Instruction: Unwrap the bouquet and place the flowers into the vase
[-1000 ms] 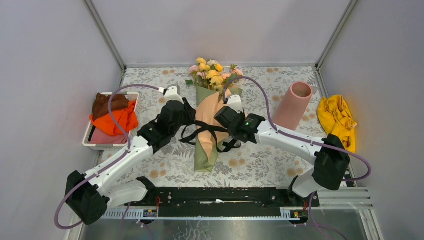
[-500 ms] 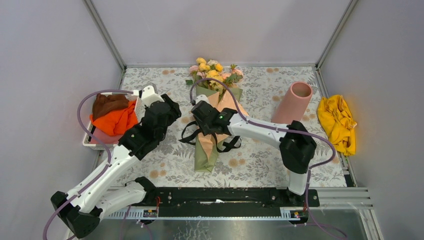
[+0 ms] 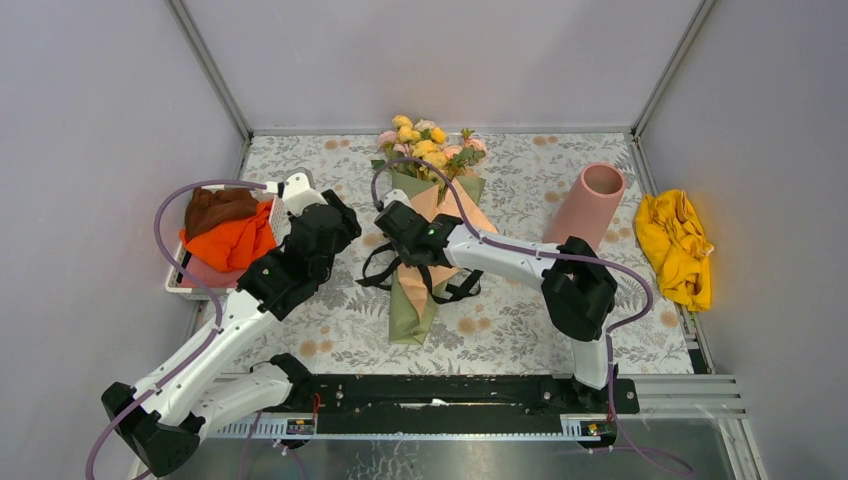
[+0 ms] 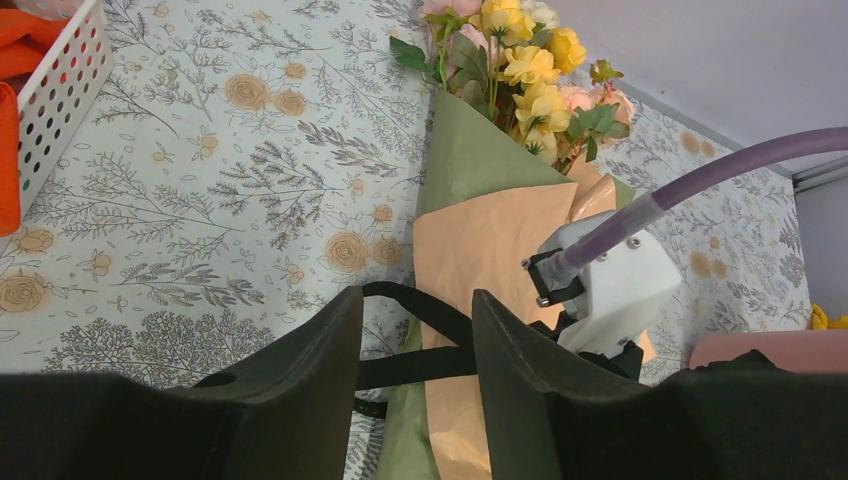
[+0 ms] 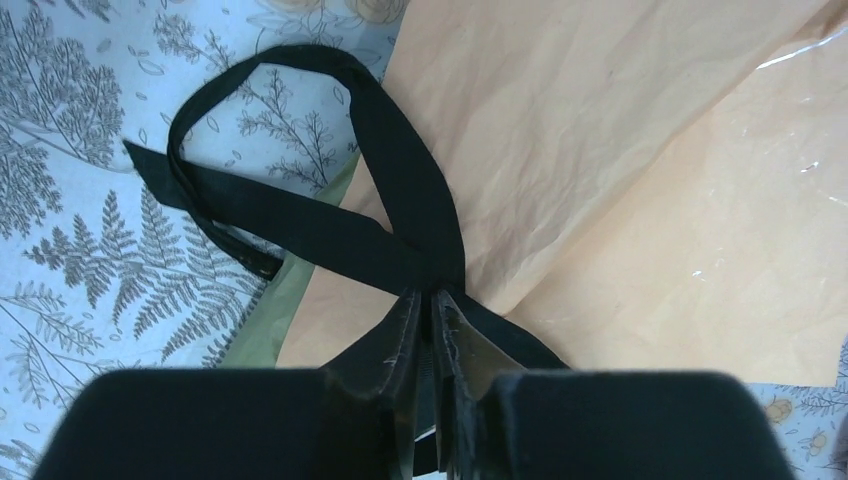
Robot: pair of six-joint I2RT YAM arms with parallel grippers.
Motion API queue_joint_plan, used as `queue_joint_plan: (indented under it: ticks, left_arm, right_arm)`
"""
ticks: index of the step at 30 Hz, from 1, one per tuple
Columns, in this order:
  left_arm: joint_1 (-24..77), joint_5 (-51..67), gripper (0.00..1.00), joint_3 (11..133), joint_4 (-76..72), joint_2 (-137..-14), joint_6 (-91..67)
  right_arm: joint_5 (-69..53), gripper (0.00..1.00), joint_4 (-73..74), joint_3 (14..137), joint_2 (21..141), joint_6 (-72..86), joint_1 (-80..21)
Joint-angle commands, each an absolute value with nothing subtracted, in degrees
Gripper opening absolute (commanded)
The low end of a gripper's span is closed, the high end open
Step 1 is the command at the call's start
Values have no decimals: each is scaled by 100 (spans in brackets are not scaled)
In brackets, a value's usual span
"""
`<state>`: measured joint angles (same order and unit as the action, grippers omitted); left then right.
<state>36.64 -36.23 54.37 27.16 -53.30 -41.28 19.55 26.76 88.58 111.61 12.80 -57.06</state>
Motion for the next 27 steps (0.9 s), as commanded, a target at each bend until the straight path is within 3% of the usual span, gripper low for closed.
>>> queue_joint_plan:
  ticks: [1,6,27]
  left_arm:
    - [3639,-3771,51,5467,2692,-5318,-4175]
    - [3639,-3764,51,5432,2682,-5303,-4168]
    - [3638,-2701,51,4910,1594,-5662,-3966]
  right_arm:
    - [2288,12,2673,9187,11128,1213,-5735]
    - [2561,3,2726,9129,10939,1300,-5735]
    - [3467,8,2714,7959,8682,1813,-5329]
